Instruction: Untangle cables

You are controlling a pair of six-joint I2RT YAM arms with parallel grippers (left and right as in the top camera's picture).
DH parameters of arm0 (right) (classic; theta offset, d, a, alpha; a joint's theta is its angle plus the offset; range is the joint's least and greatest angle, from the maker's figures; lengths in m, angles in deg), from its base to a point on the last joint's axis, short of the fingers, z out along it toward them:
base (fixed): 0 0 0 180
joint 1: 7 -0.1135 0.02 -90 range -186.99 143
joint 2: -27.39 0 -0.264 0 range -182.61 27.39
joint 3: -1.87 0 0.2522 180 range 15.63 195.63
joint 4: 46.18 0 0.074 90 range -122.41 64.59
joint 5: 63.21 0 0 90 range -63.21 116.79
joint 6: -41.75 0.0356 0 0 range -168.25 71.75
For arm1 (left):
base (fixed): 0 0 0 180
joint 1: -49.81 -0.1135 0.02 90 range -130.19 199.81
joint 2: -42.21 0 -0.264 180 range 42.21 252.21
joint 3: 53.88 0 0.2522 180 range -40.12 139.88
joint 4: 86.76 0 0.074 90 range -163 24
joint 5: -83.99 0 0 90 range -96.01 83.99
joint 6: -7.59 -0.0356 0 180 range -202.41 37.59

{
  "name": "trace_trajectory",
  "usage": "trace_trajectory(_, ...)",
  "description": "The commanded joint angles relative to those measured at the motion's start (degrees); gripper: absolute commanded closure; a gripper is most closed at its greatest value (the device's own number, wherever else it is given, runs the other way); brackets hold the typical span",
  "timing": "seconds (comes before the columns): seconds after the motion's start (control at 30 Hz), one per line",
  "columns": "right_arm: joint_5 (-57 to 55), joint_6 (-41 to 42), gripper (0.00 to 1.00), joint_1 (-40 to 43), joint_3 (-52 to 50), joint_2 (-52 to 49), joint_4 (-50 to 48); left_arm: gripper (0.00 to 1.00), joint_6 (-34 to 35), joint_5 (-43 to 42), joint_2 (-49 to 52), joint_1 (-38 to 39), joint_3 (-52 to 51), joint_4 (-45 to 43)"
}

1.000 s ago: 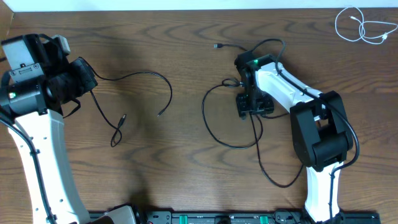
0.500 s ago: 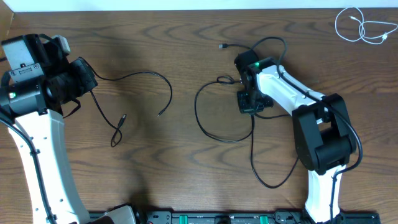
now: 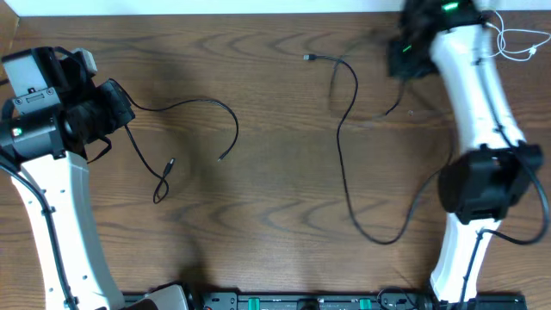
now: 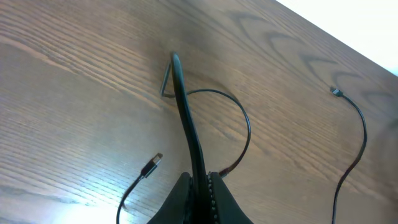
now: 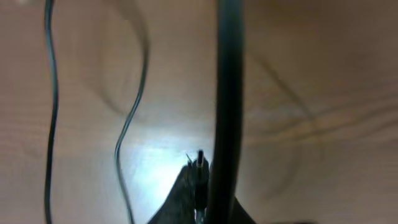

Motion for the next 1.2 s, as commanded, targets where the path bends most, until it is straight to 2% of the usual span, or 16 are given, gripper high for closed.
trace_trajectory(0.0, -2.69, -1.25, 0.99, 7.30, 10.12, 2.40, 1.36, 0.92, -0.11, 0.37, 0.44, 0.13, 0.55, 0.02)
trace_trajectory(0.23, -3.04, 0.76, 0.99, 22.60, 27.80, 2.40, -2.62, 0.92, -0.09, 0.37, 0.44, 0.13, 0.55, -0.57)
trace_trajectory(0.33, -6.29, 1.14, 0.99, 28.28, 31.36, 2.40, -6.84, 0.92, -0.09, 0.35, 0.44, 0.13, 0.55, -0.83)
trace_trajectory(0.43, -10.64, 0.44, 0.99, 32.13, 31.10, 2.27, -7.04, 0.92, -0.07, 0.35, 0.44, 0.13, 0.55, -0.85)
trace_trajectory(0.5, -12.72, 0.81, 0.99, 34.99, 28.57, 2.25, -5.09, 0.93, 0.17, 0.33, 0.44, 0.13, 0.55, -1.07)
trace_trajectory(0.6, -16.74, 7.04, 0.99, 38.38, 23.45, 2.25, -1.79, 0.93, 1.22, 0.15, 0.44, 0.13, 0.55, -1.64)
trace_trajectory(0.7, -16.92, 8.20, 0.99, 41.77, 14.75, 2.25, -2.40, 0.93, 1.20, 0.15, 0.44, 0.13, 0.55, -1.90)
trace_trajectory(0.83, -13.97, 8.68, 0.99, 45.97, 4.26, 2.25, -9.64, 0.93, 1.20, 0.17, 0.44, 0.13, 0.55, -1.90)
trace_trajectory(1.0, -5.92, 7.26, 0.97, 49.55, -2.89, 2.25, -19.12, 0.93, 1.20, 0.17, 0.44, 0.13, 0.55, -1.92)
trace_trajectory(1.03, -3.67, 5.38, 0.66, 49.90, -4.33, 2.25, -21.81, 0.93, 1.20, 0.17, 0.44, 0.13, 0.55, -1.90)
trace_trajectory(1.07, -2.91, 4.85, 0.48, 49.96, -4.87, 2.25, -22.71, 0.93, 1.20, 0.17, 0.44, 0.13, 0.55, -1.90)
trace_trajectory(1.1, -1.49, 4.33, 0.20, 50.03, -5.55, 2.25, -23.71, 0.92, 1.20, 0.17, 0.44, 0.13, 0.55, -1.88)
trace_trajectory(1.13, -0.50, 4.33, 0.01, 50.03, -5.62, 2.25, -23.74, 0.93, 1.20, 0.17, 0.44, 0.13, 0.55, -1.88)
trace_trajectory(1.17, 0.85, 4.33, 0.01, 49.94, -5.62, 2.25, -23.52, 0.93, 1.20, 0.17, 0.44, 0.13, 0.55, -1.88)
